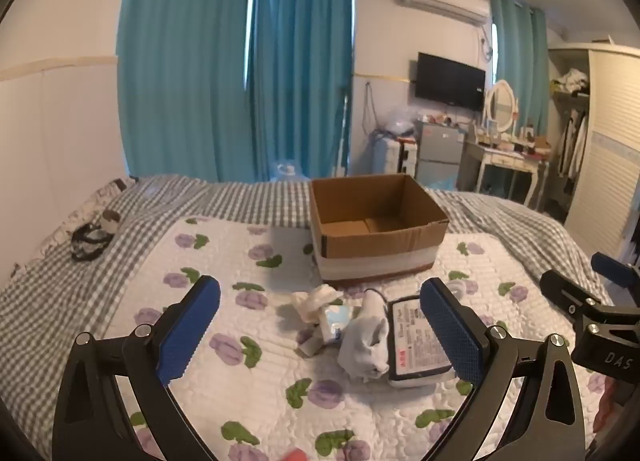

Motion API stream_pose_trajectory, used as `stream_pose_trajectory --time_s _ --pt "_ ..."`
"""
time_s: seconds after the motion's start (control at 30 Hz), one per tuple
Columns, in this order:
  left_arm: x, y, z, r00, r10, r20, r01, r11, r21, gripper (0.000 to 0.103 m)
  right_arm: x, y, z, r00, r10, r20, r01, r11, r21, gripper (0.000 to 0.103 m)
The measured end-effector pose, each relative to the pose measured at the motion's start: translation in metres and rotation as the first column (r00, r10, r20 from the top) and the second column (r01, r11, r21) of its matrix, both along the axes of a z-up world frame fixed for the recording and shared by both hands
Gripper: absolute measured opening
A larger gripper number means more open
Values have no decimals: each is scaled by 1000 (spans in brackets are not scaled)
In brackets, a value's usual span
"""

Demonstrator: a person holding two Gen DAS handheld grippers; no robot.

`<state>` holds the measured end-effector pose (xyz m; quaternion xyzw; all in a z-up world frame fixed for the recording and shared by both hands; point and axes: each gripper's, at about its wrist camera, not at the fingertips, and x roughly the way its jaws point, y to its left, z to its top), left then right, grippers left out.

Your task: Organize soft objects

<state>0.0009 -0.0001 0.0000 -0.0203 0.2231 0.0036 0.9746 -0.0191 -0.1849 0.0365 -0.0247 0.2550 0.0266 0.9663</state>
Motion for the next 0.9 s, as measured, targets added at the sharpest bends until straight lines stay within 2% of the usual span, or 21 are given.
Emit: stream_pose_trajectory --time_s 0.2,0.3,0.9 --pt "7 -3 -4 1000 4 -11 -4 1000 -2 102 4 -1 -6 1000 -7 -13 7 1000 8 103" --pt "-2 -2 -3 1000 14 12 -14 1000 0 102 6 -1 -9 1000 -25 -4 25 1000 -3 103" --pt "-2 4 -5 1000 3 4 -3 1000 2 102 4 10 -8 1000 10 -20 -10 1000 -11 103"
